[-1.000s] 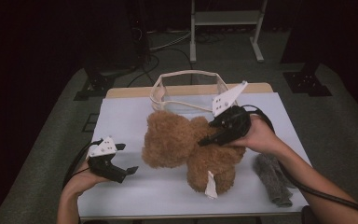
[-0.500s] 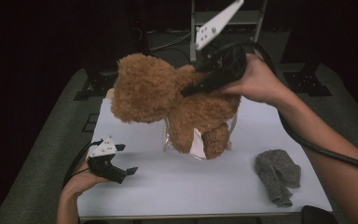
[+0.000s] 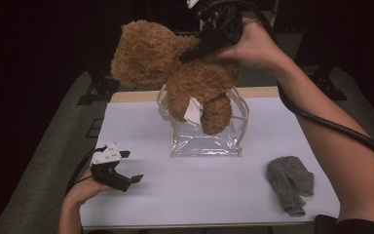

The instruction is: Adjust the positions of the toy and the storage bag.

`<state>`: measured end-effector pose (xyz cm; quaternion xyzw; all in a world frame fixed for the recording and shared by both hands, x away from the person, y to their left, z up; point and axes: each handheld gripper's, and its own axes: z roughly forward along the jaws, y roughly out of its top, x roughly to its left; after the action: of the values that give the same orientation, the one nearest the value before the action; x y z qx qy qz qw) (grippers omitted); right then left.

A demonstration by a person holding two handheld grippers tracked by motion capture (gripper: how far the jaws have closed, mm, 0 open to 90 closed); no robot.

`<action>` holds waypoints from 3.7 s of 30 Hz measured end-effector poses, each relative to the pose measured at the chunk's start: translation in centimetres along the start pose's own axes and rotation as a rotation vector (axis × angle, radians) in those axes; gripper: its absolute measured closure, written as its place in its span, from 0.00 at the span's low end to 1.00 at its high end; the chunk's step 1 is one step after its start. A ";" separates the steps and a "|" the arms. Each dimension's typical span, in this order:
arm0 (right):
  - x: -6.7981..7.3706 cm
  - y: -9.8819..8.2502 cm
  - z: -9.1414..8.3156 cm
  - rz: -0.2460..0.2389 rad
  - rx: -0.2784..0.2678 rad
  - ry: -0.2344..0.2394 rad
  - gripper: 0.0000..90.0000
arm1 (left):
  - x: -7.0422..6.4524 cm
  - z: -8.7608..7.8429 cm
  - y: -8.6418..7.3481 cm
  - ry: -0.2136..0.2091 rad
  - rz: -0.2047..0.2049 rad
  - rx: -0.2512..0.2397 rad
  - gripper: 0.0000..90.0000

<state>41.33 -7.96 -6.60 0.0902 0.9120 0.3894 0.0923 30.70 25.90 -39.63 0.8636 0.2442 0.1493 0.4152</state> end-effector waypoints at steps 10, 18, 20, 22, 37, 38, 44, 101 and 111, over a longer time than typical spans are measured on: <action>-3.5 -0.1 1.3 0.077 0.015 -0.046 0.73 | -0.1 0.1 0.0 -0.008 0.010 0.010 0.03; -5.4 -0.1 2.1 0.112 0.022 -0.074 0.73 | -0.2 0.1 0.1 -0.011 0.011 -0.004 0.03; -5.8 -0.1 2.1 0.128 0.023 -0.082 0.73 | -0.2 0.1 0.1 -0.012 0.009 -0.006 0.03; -6.2 -0.2 2.1 0.135 0.021 -0.093 0.73 | -0.2 0.1 0.1 -0.011 0.012 -0.003 0.03; -8.3 -1.0 3.0 0.178 0.041 -0.138 0.73 | -0.3 0.1 0.2 -0.019 0.012 -0.007 0.03; -8.4 -1.0 3.1 0.181 0.041 -0.143 0.73 | -0.3 0.1 0.2 -0.023 0.013 -0.010 0.03; -8.8 -1.0 3.8 0.181 0.042 -0.148 0.73 | -0.3 0.1 0.1 -0.026 0.015 -0.008 0.03; -9.1 -1.2 5.3 0.162 0.053 -0.116 0.72 | -0.2 0.2 -0.1 -0.037 0.005 -0.007 0.03; -6.9 -1.6 6.6 0.142 0.050 -0.031 0.72 | -0.3 0.4 -0.1 -0.041 0.011 0.000 0.03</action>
<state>49.48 -6.08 -11.57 0.1631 0.9112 0.3705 0.0761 30.61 25.55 -39.94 0.8678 0.2311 0.1340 0.4191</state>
